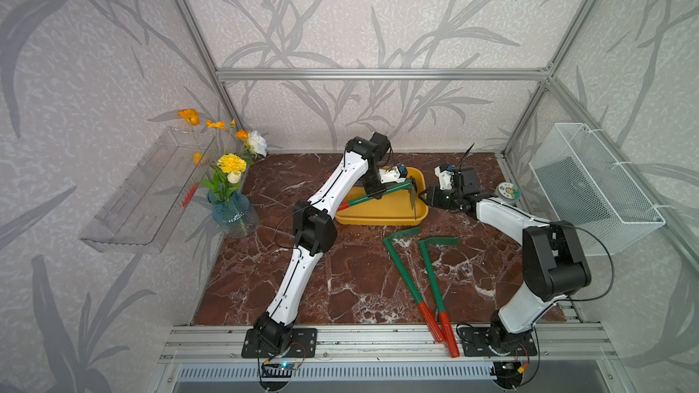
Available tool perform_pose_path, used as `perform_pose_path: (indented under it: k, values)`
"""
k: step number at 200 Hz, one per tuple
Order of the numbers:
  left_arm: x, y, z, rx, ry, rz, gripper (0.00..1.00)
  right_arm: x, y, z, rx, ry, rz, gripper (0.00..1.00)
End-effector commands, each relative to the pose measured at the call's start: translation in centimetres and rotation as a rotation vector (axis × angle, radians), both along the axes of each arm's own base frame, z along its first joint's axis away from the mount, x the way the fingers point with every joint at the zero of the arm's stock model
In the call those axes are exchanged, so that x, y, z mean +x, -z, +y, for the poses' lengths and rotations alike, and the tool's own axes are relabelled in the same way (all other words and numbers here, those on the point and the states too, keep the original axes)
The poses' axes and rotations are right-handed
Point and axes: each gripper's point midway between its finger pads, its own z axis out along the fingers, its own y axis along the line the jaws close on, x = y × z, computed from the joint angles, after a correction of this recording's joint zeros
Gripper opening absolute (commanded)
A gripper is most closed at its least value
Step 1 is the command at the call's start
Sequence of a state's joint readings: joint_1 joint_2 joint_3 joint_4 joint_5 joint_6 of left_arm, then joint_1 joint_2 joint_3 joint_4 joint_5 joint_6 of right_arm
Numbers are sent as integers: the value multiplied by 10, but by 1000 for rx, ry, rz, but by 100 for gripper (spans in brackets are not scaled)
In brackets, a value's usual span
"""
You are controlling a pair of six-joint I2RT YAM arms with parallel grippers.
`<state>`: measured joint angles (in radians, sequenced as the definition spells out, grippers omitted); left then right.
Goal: Put the small hoe into the storage box
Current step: Place the hoe in the storage box.
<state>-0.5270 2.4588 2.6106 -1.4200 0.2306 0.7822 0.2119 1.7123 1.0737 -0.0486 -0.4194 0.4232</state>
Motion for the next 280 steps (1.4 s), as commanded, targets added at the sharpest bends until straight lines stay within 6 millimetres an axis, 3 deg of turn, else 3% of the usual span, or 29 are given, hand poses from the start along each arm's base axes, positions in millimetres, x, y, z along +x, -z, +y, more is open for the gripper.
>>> perform_pose_path:
  k: [1, 131, 154, 181, 202, 238, 280]
  values:
    - [1, 5, -3, -20, 20, 9, 5, 9, -4, 4, 0, 5, -19, 40]
    - [38, 52, 30, 106, -8, -47, 7, 11, 0, 3, 2, 19, -20, 40]
    - [45, 60, 29, 107, -16, -64, 13, 10, 2, 5, 2, 14, -16, 40]
    - [57, 64, 26, 105, -32, -103, 33, 10, 5, 5, 3, 14, -13, 40]
    - [62, 66, 23, 104, -29, -125, 42, 11, 7, 6, 5, 15, -9, 40]
    - [67, 67, 19, 103, -31, -152, 45, 11, 12, 8, 9, 13, -1, 40]
    - [70, 54, 10, 84, -37, -190, 47, 11, 12, 8, 11, 14, -4, 40]
